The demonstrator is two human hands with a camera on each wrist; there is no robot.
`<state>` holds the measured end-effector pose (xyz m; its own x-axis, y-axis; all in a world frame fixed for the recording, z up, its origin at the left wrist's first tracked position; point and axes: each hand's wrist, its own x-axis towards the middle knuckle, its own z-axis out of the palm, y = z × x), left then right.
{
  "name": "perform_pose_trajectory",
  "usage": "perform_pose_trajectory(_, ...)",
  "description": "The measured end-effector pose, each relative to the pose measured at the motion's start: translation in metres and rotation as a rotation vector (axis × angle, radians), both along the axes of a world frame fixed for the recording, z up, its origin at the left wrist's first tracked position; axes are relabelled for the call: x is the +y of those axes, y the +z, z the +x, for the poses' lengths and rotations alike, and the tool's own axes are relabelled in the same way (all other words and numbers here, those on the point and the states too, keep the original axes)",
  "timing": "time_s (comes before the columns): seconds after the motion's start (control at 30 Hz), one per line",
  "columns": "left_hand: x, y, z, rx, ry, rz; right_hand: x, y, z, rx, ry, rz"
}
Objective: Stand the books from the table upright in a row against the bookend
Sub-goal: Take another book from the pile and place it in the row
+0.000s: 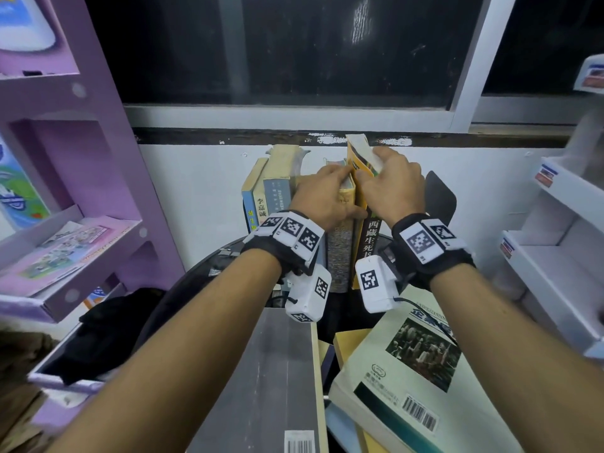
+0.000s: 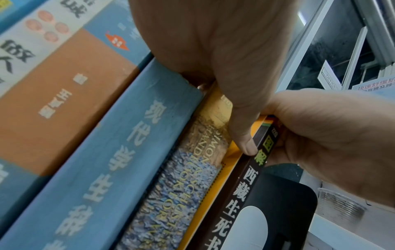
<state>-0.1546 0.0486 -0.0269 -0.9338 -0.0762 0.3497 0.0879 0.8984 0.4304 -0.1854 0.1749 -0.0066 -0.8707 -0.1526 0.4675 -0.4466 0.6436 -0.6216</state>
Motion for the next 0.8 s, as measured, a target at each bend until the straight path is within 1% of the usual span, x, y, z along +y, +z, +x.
perform_pose_trajectory(0.17,0.0,0.001,0.001,-0.014,-0.008,-0.012,0.0,0.0,0.0,-0.021,0.038,0.03)
perform_pose_trajectory(0.37,0.0,0.0,0.002,-0.005,-0.014,0.016,0.001,0.001,-0.004,-0.063,0.131,0.028)
perform_pose_trajectory(0.67,-0.003,-0.001,0.0,0.008,-0.007,0.03,0.011,0.011,0.002,-0.278,0.264,-0.078)
perform_pose_trajectory(0.8,-0.003,-0.001,0.0,0.004,-0.008,0.032,0.016,0.011,0.001,-0.275,0.291,-0.075)
